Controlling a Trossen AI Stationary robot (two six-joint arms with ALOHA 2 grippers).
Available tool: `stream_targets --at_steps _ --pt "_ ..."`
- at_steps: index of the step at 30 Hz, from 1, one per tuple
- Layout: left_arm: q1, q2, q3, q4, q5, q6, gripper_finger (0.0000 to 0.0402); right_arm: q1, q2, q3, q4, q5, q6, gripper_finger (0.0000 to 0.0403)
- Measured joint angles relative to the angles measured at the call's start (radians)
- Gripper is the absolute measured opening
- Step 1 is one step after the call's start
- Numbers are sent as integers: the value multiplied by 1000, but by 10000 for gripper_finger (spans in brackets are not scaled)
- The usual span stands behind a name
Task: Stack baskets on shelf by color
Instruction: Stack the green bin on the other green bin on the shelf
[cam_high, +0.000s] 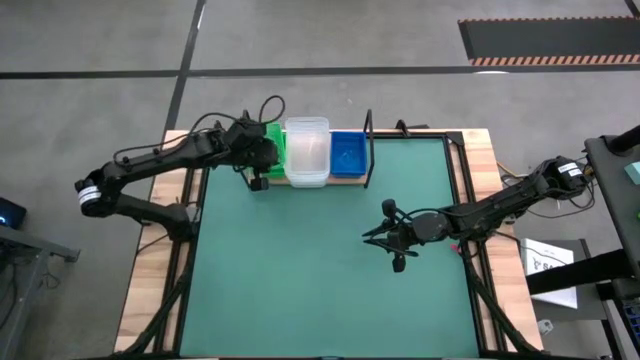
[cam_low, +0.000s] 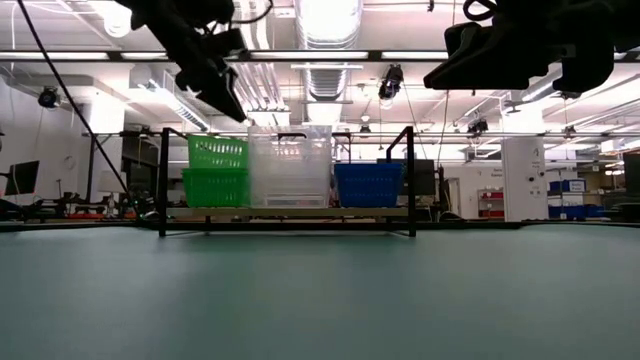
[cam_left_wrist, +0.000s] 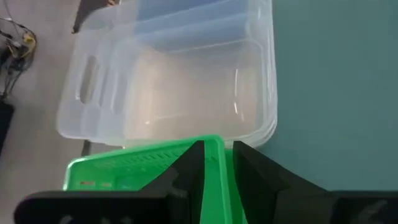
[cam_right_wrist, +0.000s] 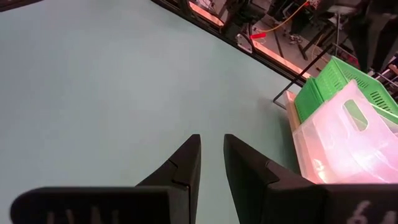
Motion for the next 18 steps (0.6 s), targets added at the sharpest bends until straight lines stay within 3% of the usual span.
stream_targets --at_steps 18 --pt "3 42 -36 -39 -35 -1 68 0 0 -2 -1 0 7 63"
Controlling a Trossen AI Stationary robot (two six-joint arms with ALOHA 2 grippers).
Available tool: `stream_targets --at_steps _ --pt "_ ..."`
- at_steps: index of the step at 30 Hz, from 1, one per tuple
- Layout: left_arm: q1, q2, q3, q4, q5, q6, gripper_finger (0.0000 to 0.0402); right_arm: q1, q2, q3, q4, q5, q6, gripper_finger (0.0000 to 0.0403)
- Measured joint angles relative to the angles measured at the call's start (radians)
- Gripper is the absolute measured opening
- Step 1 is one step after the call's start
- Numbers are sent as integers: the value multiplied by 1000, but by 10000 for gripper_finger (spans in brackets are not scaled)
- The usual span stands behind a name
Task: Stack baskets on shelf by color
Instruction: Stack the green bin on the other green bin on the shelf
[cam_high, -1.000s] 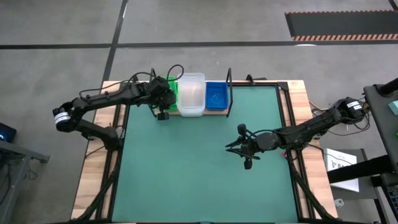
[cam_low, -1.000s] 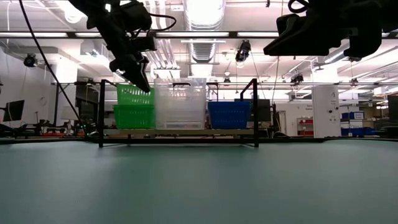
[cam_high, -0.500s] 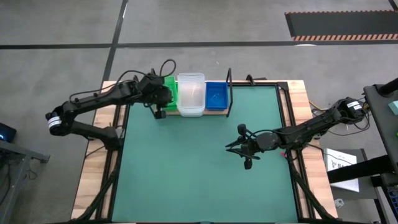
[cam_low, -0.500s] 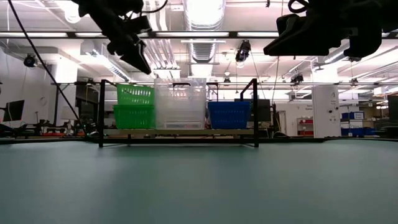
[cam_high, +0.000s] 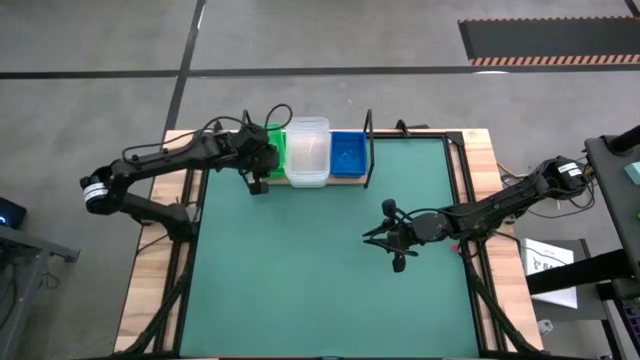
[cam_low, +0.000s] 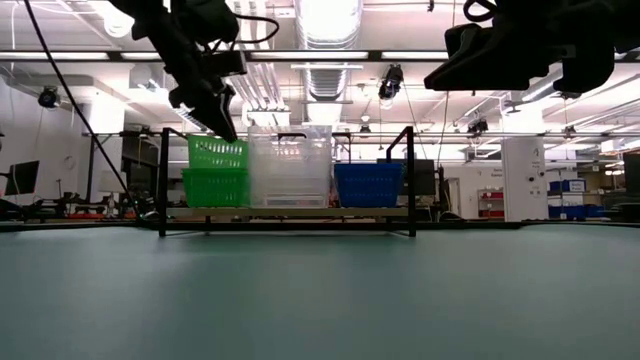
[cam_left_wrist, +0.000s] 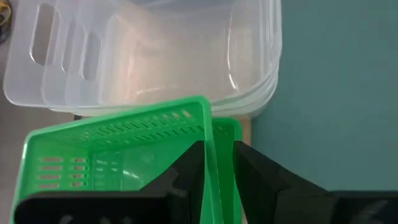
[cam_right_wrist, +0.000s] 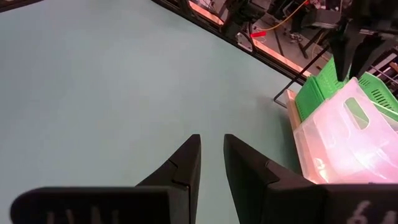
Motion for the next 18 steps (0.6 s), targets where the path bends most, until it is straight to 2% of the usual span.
stream_targets --at_steps 6,13,18 --pt "0 22 -1 -3 -29 1 63 0 0 -3 0 0 2 63" --pt "0 24 0 -3 -40 14 7 0 0 -6 0 0 2 63" --pt "0 22 0 -5 -40 53 4 0 0 -6 0 0 3 63"
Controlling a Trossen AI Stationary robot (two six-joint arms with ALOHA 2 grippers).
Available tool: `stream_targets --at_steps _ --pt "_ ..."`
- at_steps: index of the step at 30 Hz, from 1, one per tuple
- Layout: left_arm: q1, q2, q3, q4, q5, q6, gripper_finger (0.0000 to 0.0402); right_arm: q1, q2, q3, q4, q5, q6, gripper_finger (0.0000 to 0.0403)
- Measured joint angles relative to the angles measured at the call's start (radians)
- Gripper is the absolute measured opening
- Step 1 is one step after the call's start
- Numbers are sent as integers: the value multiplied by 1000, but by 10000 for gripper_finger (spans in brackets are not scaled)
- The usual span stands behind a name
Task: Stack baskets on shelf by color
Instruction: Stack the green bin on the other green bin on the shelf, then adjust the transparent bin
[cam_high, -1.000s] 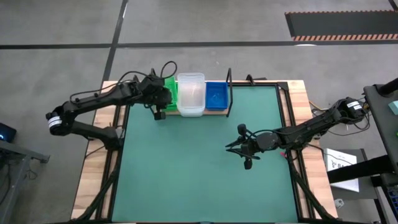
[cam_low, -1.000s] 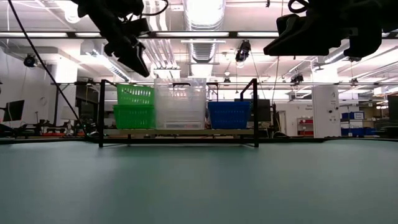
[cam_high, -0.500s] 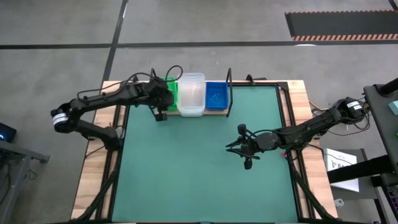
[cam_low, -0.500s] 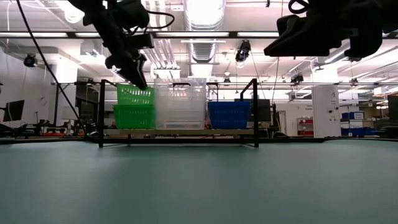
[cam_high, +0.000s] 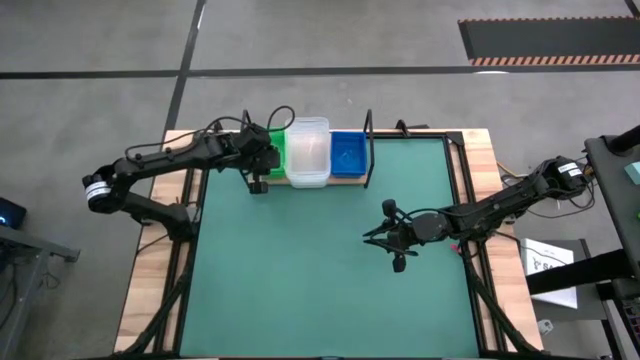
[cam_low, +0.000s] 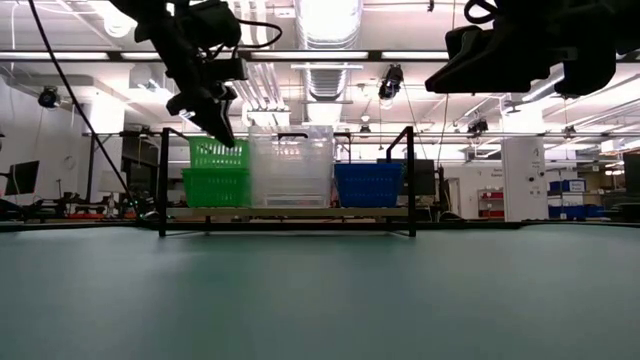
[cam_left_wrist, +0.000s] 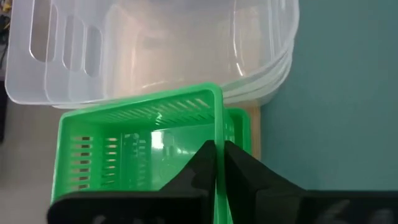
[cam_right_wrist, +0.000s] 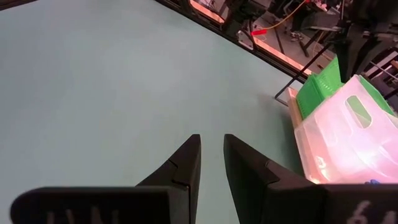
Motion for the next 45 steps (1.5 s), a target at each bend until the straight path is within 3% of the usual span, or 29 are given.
stream_targets --at_steps 11,20,25,30,35,39,45 --pt "0 11 -2 0 15 0 7 0 0 0 6 0 9 63" --pt "-1 -14 -2 0 -3 0 89 0 0 0 8 -9 27 63" --pt "-35 -63 8 -27 -7 -76 112 0 0 -1 8 -12 47 63" --pt "-115 -119 -7 12 50 -256 104 0 0 -6 7 -11 59 63" --pt "-275 -107 -77 219 54 -385 65 0 0 -6 8 -9 59 63" --pt "-385 -61 -146 398 -12 -393 30 0 0 -6 8 -9 60 63" --pt "-419 27 -170 458 -322 -399 3 0 0 -6 12 -9 60 63"
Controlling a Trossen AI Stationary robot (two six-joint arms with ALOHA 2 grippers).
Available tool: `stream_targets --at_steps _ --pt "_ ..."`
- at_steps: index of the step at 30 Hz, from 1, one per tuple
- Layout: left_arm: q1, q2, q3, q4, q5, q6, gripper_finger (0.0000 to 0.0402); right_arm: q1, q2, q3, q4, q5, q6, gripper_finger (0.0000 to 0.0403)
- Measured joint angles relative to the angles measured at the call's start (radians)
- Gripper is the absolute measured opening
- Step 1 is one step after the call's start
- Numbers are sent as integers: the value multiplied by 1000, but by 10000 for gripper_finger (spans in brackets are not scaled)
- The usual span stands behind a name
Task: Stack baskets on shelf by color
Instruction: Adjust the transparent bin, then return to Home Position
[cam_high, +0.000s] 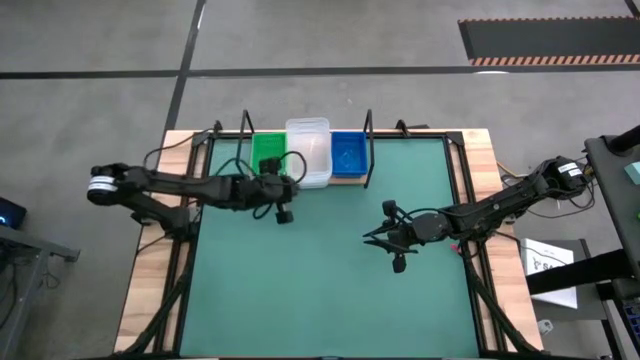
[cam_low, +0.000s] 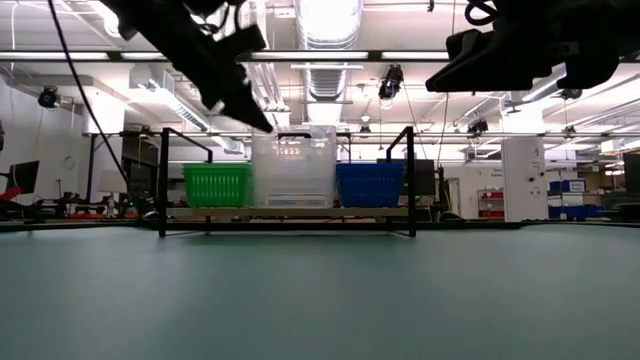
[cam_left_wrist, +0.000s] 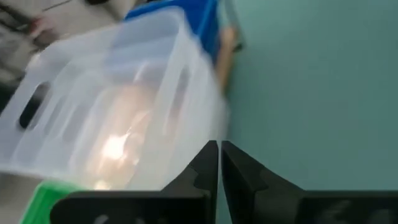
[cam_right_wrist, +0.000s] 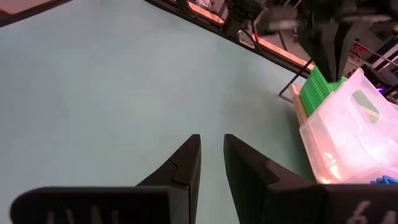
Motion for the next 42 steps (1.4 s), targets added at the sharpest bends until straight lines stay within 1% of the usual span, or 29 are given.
stream_targets --at_steps 2,4,12,18,19,20,21,24,25,26,28,30,33,35,38,42 --pt "12 29 0 1 -61 -3 3 0 0 0 2 0 0 63" --pt "29 54 0 -1 -90 -3 1 0 0 0 4 0 0 63" --pt "95 80 -1 24 -108 -20 0 0 0 0 3 0 9 63" --pt "97 58 -1 28 -92 -23 0 0 0 -1 2 0 18 63" --pt "91 53 -3 27 -65 -24 0 0 0 -3 2 0 24 63" --pt "83 44 -8 27 -17 -24 0 0 0 -8 0 0 27 63" --pt "73 33 -14 27 62 -19 0 0 0 -14 0 0 30 63" --pt "33 -22 -64 92 409 8 0 0 0 -42 11 -4 38 63" --pt "17 -40 -92 137 487 4 0 0 0 -58 34 -5 40 63" --pt "-1 -60 -125 196 530 -7 0 0 0 -78 64 -7 40 63" --pt "-41 -111 -204 292 535 -24 0 0 0 -126 154 -7 37 63" --pt "-80 -158 -281 397 504 -46 0 -1 0 -183 267 -6 19 63" --pt "-131 -241 -380 463 416 -98 0 -16 -6 -268 436 -2 -1 63" --pt "-159 -305 -431 462 366 -122 0 -38 -19 -312 519 1 -15 63" --pt "-190 -408 -483 463 354 -127 0 -92 -68 -341 545 -6 -25 63" --pt "-198 -570 -534 415 335 -126 0 -176 -159 -358 494 -87 -45 63"
